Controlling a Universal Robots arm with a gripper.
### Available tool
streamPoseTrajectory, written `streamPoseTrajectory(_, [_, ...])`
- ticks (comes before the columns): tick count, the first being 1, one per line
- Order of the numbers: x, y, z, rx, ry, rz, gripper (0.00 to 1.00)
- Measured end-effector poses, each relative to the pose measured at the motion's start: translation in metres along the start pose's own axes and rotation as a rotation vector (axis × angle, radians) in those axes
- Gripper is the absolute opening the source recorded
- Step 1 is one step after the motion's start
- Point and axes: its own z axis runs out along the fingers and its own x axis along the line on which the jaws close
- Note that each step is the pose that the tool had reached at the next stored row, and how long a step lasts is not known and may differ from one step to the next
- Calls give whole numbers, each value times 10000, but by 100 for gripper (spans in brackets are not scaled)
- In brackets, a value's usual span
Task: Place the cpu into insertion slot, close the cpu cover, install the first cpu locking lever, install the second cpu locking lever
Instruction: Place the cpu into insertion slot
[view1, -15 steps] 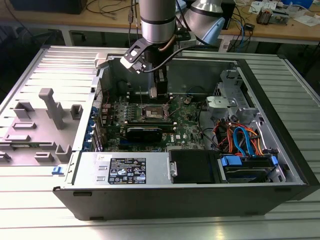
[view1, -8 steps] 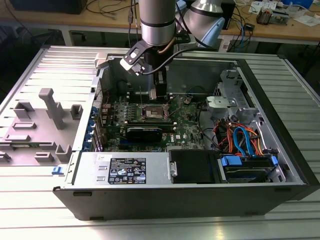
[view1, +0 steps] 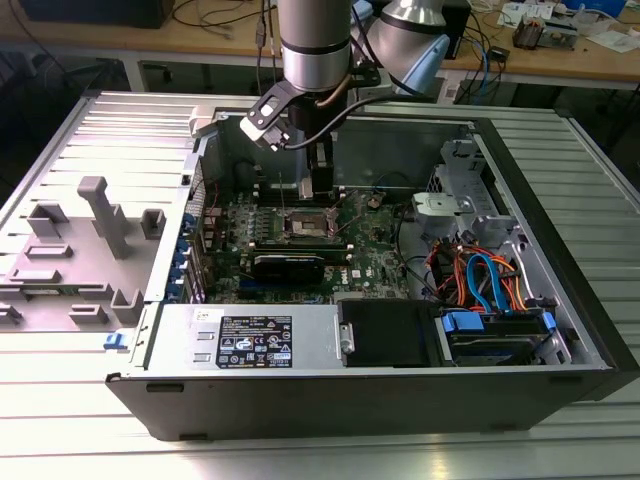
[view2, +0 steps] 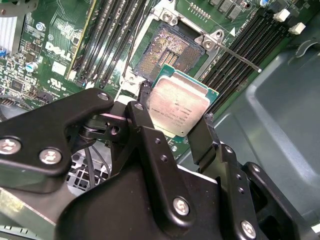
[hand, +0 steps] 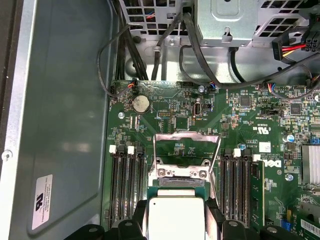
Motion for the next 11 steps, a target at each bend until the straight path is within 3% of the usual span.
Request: streamPoseTrajectory(11, [-1,-4,48,-2,-11,123,55])
